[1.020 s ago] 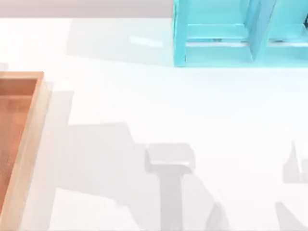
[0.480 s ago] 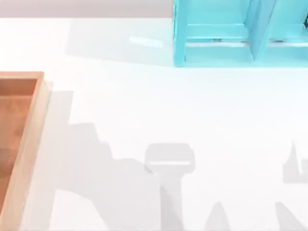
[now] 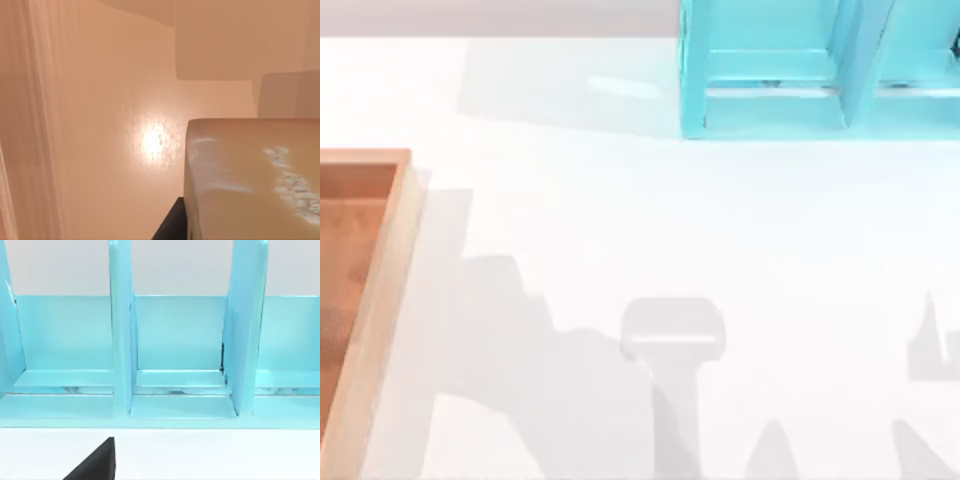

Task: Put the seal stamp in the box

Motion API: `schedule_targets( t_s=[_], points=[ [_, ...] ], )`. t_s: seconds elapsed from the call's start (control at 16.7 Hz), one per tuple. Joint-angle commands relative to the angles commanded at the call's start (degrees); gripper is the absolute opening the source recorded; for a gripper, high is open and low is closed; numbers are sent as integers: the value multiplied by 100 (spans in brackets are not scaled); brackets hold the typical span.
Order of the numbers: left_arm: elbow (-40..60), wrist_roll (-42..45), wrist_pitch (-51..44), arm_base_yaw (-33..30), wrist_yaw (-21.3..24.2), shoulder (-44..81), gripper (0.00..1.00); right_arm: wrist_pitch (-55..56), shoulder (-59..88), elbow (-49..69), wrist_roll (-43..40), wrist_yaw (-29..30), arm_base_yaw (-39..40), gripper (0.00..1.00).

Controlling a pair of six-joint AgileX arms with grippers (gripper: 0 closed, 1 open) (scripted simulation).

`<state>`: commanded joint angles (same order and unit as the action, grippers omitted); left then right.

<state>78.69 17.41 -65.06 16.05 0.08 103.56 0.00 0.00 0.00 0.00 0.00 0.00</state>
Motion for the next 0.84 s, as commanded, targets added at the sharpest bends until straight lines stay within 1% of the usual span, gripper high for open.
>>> schedule_targets(
  t_s=[0.48,0.54,0.84],
  points=[
    [0,0,0,0,0,0,98,0,0,0,0,0,0,100],
    [0,0,0,0,0,0,100,0,0,0,0,0,0,100],
    [0,0,0,0,0,0,100,0,0,0,0,0,0,100]
  ],
)
